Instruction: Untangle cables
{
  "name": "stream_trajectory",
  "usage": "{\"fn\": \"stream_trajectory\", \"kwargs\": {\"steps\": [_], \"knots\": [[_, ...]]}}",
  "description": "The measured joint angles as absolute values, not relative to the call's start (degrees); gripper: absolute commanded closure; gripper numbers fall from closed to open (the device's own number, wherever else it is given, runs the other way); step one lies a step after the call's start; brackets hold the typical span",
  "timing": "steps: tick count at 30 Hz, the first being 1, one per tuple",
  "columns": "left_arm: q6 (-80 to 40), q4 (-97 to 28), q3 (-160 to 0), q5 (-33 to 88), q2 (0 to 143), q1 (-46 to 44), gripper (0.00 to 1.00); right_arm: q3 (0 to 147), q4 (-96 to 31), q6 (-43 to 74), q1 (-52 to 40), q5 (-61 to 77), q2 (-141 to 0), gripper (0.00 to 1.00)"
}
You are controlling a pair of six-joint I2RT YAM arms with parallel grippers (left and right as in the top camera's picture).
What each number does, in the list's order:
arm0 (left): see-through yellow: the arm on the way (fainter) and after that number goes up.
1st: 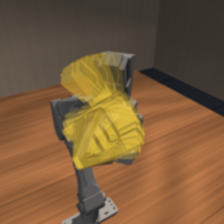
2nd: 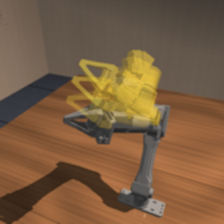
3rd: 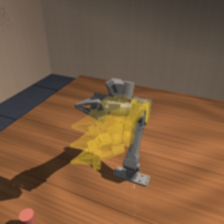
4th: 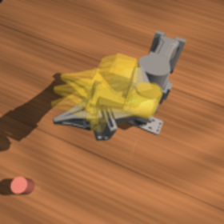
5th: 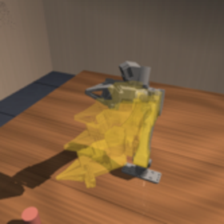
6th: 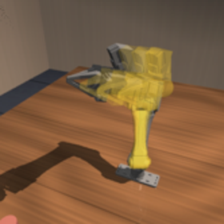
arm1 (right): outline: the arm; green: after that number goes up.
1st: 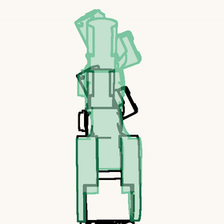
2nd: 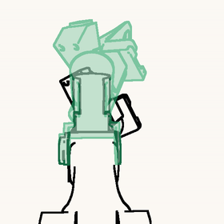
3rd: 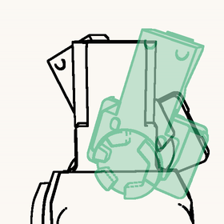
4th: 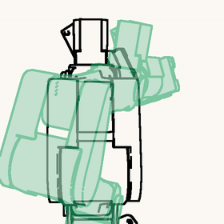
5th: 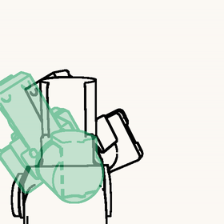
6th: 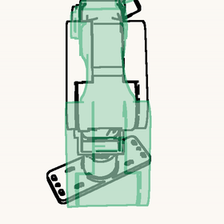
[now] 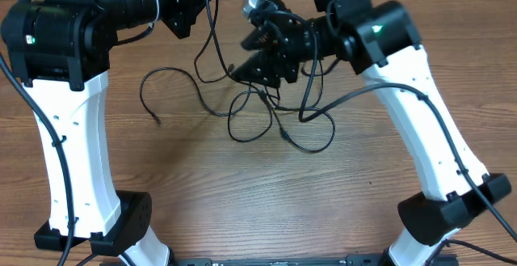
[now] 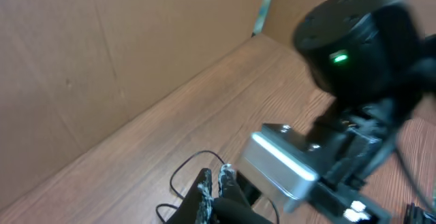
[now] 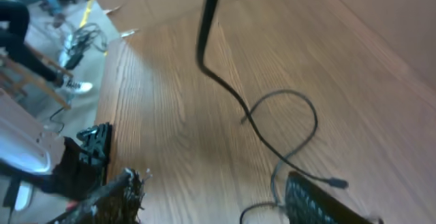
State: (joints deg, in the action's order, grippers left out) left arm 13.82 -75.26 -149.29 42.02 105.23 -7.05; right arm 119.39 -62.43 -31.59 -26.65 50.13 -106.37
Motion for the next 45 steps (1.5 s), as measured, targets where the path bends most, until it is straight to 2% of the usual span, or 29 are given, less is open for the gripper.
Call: {"fn": "stream_trajectory", "kwargs": {"steps": [6, 20, 31, 41, 42, 43, 44, 45], "knots": [[13.9, -75.5, -149.3, 39.8, 105.2, -7.0, 0.96, 114.3, -53.5, -32.4, -26.7, 56.9, -106.4, 0.33], [14.4, -73.1, -149.3, 36.7, 105.6, -7.2, 0.96, 113.9, -48.1, -32.8, -25.6, 59.4, -106.4, 0.32], [9.3, -69.0, -149.3, 27.1, 110.5, -13.0, 0.96, 106.9, -38.5, -29.1, -25.6, 59.8, -106.4, 0.32], [1.8, -63.4, -149.3, 24.4, 112.0, -17.6, 0.96, 101.9, -29.8, -26.3, -25.2, 59.5, -106.4, 0.32], [1.0, -62.9, -149.3, 24.3, 112.0, -17.8, 0.96, 101.4, -29.1, -26.0, -25.2, 59.5, -106.4, 0.34], [0.1, -62.7, -149.3, 24.3, 112.0, -18.0, 0.96, 101.0, -28.1, -25.6, -25.1, 59.5, -106.5, 0.47], [-0.5, -62.5, -149.3, 24.2, 112.0, -18.0, 0.96, 100.6, -27.2, -25.5, -25.1, 59.5, -106.6, 0.68], [-1.1, -62.5, -149.3, 24.1, 112.0, -18.0, 0.96, 100.3, -26.4, -24.9, -25.1, 59.4, -106.7, 0.83]]}}
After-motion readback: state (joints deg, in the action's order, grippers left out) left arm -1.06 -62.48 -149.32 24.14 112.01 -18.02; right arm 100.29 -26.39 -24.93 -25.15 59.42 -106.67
